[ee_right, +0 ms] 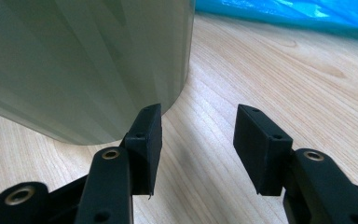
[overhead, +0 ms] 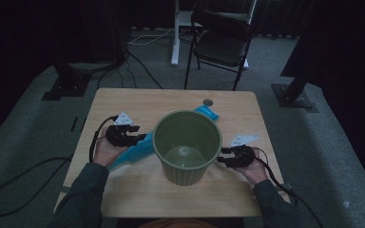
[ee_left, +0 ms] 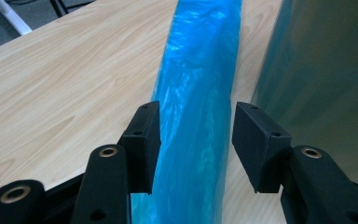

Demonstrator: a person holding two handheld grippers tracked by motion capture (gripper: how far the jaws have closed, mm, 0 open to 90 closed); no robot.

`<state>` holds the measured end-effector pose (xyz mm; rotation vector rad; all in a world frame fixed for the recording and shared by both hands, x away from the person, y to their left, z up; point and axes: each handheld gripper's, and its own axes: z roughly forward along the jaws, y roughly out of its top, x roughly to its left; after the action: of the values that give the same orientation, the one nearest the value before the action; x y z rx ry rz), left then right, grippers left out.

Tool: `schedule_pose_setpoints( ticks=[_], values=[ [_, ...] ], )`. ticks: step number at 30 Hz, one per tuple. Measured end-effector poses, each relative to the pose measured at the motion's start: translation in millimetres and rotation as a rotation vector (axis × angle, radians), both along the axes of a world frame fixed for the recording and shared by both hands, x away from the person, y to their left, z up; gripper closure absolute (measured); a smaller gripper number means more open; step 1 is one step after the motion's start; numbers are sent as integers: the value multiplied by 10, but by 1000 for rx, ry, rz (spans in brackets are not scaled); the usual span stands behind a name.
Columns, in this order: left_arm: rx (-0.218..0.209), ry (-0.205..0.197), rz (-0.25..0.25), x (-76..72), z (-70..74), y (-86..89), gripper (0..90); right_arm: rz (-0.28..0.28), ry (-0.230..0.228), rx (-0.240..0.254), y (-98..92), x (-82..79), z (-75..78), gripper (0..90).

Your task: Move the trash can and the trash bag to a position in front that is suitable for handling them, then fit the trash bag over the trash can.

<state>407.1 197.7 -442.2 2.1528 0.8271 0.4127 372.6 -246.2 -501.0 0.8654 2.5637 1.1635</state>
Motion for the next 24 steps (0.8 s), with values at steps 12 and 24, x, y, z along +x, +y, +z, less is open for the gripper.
schedule_pose_setpoints(
  ticks=[12,24],
  values=[
    [-12,77,22,419,-198,-249,457,6,-2,-23,7,1,-18,511],
    [40,145,36,717,-426,-410,444,12,4,-36,5,15,-44,505]
  ],
)
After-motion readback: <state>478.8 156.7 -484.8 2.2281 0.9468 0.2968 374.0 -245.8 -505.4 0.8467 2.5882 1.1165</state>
